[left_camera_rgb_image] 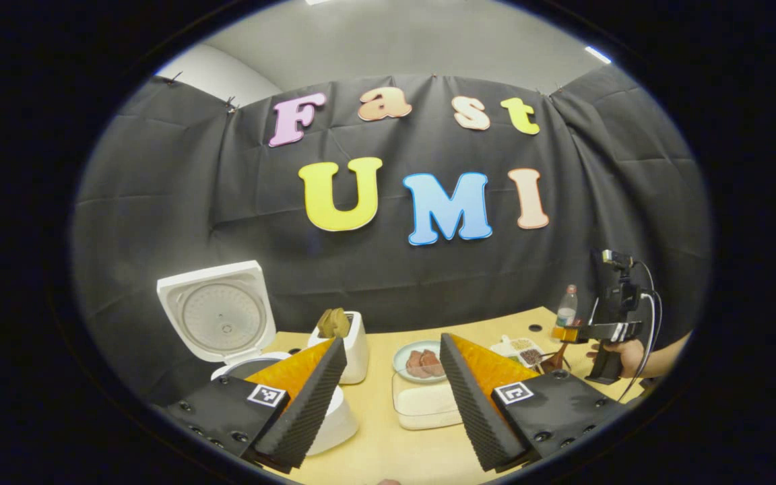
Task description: Close the left gripper, press the button to open the rice cooker; take a wooden spoon from the chopstick holder with the right hand, scoop a spoonful of rice and pour it into the rice cooker, then put the wooden spoon back into the chopstick holder.
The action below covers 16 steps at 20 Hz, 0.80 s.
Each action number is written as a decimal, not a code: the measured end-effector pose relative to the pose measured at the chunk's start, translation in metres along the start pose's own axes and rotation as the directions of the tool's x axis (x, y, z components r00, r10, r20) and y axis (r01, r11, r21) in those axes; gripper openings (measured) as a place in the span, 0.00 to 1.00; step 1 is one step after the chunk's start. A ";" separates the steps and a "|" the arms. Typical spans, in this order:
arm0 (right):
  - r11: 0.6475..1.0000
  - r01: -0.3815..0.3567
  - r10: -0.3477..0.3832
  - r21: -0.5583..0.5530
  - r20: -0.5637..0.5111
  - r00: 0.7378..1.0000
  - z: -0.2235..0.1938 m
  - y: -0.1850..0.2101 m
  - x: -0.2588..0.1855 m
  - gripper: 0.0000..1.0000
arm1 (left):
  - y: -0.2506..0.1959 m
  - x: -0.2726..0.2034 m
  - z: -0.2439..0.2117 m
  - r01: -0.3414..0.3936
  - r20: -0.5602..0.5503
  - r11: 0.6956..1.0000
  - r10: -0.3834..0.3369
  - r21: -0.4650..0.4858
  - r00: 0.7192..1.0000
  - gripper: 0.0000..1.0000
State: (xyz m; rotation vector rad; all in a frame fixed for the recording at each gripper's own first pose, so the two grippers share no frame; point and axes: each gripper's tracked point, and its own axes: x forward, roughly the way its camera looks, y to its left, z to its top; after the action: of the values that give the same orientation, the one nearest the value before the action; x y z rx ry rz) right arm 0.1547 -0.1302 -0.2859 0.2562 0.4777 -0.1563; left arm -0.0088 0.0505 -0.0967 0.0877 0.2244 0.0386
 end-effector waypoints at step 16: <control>0.981 -0.127 0.162 -0.143 0.269 0.949 0.116 0.081 -0.132 0.98 | 0.063 0.036 0.056 -0.013 0.090 0.996 0.021 -0.085 0.996 0.95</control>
State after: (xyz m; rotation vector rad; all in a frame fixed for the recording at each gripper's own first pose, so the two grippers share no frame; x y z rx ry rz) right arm 0.1058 -0.0738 -0.1074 0.1429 0.1847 -0.0173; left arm 0.0373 0.1103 -0.0442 0.0069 0.1312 0.0608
